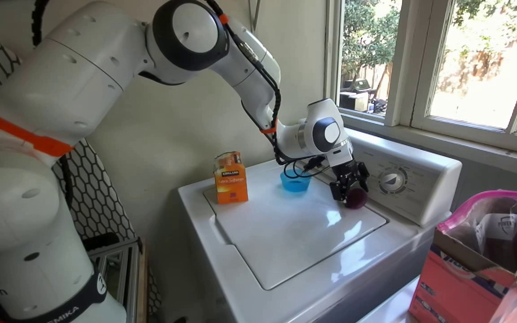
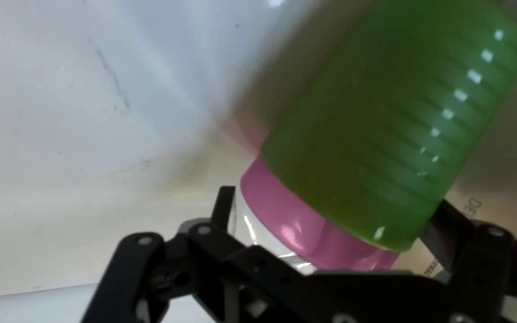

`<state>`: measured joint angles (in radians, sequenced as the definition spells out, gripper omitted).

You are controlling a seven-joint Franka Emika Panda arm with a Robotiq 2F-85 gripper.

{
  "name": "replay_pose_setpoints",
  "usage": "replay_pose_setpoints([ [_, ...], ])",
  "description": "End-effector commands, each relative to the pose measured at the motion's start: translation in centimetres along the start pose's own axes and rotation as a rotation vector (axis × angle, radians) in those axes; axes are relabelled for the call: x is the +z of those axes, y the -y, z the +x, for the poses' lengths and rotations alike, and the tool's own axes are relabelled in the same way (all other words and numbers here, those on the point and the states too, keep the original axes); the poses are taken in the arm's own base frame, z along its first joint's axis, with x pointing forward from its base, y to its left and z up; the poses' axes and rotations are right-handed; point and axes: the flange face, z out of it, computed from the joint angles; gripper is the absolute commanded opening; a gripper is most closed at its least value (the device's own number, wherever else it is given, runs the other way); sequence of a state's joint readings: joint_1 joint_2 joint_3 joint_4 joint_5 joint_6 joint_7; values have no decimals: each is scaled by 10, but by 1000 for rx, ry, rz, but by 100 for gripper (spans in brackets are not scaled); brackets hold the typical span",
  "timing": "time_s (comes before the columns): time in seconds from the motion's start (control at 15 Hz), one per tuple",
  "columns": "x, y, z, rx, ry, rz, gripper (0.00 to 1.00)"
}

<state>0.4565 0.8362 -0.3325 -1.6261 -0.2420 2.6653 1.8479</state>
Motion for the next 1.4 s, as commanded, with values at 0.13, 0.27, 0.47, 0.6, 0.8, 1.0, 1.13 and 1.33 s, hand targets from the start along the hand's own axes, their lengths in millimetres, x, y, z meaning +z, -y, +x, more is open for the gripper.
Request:
replay_pose_setpoints([
  [0.13, -3, -1, -9, 20, -31, -24, 100],
  [0.27, -6, -3, -7, 35, -32, -29, 100],
  [0.47, -10, -12, 3, 109, -53, -64, 100],
  [0.6, -13, -15, 4, 166, -72, -80, 100],
  [0.8, -7, -5, 6, 135, -48, -63, 100],
  [1.0, -10, -8, 11, 147, -122, -60, 100],
  [1.13, -13, -9, 17, 263, -155, -82, 100],
  [1.33, -19, -13, 17, 362, -129, -142, 100],
])
